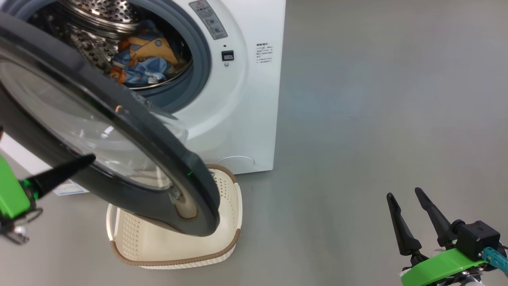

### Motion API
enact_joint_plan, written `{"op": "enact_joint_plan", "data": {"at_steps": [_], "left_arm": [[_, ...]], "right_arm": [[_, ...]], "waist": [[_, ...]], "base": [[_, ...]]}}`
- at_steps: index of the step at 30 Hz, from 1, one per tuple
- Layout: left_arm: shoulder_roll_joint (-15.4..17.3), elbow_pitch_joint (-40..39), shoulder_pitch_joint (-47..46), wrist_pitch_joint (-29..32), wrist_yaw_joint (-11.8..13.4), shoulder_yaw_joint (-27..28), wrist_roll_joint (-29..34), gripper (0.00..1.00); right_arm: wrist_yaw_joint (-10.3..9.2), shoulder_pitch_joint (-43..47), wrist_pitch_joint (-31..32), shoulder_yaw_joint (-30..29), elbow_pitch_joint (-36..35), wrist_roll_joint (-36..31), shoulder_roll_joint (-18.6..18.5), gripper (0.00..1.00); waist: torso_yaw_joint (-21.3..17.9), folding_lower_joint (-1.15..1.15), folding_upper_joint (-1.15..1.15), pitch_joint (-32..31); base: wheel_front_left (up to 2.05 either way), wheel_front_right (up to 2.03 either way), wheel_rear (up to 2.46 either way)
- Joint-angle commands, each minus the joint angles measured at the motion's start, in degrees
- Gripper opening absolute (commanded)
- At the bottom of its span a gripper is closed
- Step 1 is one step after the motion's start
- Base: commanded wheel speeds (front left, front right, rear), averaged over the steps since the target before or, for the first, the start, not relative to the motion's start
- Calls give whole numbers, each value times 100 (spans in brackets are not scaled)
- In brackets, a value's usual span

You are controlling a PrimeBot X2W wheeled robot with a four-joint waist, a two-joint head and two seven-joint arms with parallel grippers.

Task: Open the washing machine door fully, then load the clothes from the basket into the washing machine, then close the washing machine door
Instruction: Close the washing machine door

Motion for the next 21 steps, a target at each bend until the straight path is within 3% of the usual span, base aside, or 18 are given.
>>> {"op": "enact_joint_plan", "data": {"at_steps": [1,10,11,14,15,16,21], "left_arm": [[345,-104,-33,-93,-40,289,11,0],[279,-29,793,-738,-40,271,-11,0],[278,-18,877,-824,-40,258,14,5],[244,32,1085,-1094,-40,191,94,49],[217,47,1145,-1186,-40,171,92,79],[191,77,1197,-1298,-40,164,101,97],[131,213,1449,-1953,-40,-36,379,100]], "right_arm": [[52,-53,-28,131,-130,-33,-101,100],[52,36,-28,134,-142,-15,-184,100],[52,47,-28,136,-142,-11,-194,100],[52,83,-28,126,-144,-6,-218,100],[52,89,-28,126,-145,-5,-225,100],[52,91,-28,129,-143,-5,-231,100],[52,108,-28,141,-141,1,-254,100]], "waist": [[44,0,0,-27],[151,0,0,-156],[155,0,0,-167],[178,0,0,-195],[182,0,0,-197],[183,0,0,-202],[171,0,0,-229]], "base": [[0,0,0],[0,0,0],[0,0,0],[0,0,0],[0,0,0],[0,0,0],[0,0,0]]}}
